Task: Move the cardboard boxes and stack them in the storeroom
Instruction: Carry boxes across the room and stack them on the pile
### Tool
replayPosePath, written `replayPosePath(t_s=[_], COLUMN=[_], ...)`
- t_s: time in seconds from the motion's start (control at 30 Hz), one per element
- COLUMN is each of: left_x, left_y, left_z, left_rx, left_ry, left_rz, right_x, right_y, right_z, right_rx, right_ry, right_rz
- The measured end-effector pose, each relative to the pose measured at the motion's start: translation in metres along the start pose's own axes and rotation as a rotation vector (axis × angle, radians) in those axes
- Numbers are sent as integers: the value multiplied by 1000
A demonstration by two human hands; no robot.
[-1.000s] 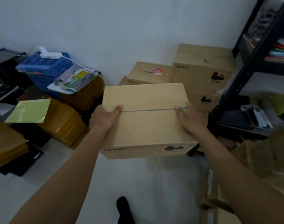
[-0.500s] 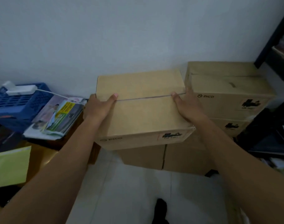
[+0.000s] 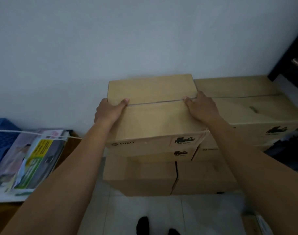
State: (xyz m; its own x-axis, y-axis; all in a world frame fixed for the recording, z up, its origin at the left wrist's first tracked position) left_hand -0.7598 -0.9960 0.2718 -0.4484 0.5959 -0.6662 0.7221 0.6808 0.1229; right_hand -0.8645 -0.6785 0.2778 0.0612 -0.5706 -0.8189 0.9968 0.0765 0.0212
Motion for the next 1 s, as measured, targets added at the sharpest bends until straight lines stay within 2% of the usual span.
replayPosePath(t_s=[0.2, 0.37, 0.57, 0.83, 1.0], left_x=[46, 80, 82, 69, 67], left_y=[-53, -67, -63, -36, 2], left_z=[-15, -9, -10, -34, -36], left_rx=[7, -45, -8, 218, 321], left_ry=[-16, -86, -125, -194, -197], left_rz=[112, 187, 127, 116, 111], right_x=[13, 35, 51, 44, 41], right_y=[-35, -37, -43, -31, 6], right_z=[-7, -2, -5, 8, 25], right_rx=[86, -37, -135, -147, -245], right_ry=[300, 440, 364, 313, 233], right_rz=[-90, -204, -82, 2, 95])
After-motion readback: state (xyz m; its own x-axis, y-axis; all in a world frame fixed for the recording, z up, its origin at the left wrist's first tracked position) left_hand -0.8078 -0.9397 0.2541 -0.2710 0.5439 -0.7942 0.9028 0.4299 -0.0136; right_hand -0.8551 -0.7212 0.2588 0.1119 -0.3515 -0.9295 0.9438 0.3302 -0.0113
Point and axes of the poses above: each hand's wrist, its own y-axis away from the middle knuckle, its own x-axis out of the palm, z = x × y, the point moved 7 cm from there along -y, towards the middle knuckle
